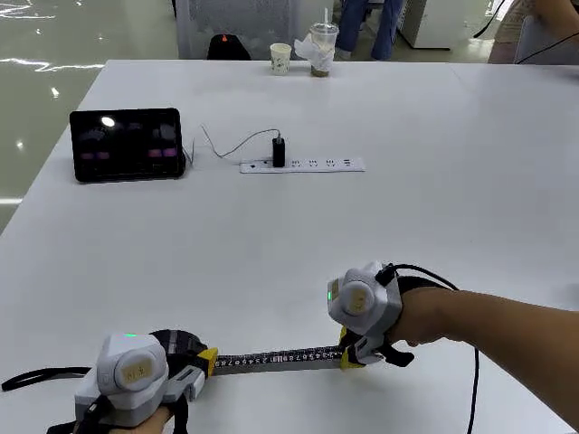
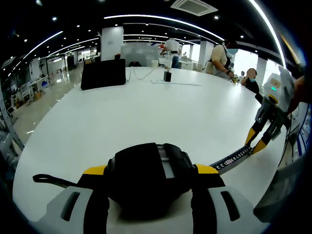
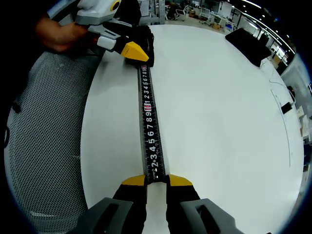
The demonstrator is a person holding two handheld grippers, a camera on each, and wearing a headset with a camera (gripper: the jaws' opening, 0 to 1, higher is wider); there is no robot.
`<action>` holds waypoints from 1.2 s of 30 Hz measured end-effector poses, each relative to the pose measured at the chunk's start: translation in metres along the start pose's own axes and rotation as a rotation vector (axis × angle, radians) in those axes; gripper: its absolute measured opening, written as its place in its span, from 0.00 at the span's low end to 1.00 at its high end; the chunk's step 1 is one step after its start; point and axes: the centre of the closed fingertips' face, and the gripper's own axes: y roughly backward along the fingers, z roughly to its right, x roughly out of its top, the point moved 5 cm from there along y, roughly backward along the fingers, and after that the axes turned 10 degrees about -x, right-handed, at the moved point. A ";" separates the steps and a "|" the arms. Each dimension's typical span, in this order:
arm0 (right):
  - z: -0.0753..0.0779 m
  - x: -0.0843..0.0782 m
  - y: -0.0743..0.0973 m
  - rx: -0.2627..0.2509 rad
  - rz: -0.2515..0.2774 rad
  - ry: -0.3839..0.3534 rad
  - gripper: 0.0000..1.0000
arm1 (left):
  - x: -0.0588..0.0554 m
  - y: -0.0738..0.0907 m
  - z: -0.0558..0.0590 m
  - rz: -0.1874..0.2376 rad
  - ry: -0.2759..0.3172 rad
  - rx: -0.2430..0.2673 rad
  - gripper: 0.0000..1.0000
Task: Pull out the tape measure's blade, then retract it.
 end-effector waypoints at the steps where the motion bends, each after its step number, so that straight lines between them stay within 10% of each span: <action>1: 0.000 0.000 0.000 0.000 0.000 -0.002 0.11 | 0.000 0.000 0.000 0.000 0.000 0.000 0.64; 36: -0.002 0.010 -0.003 -0.008 0.017 -0.002 0.11 | 0.000 0.000 0.000 -0.001 -0.002 -0.003 0.64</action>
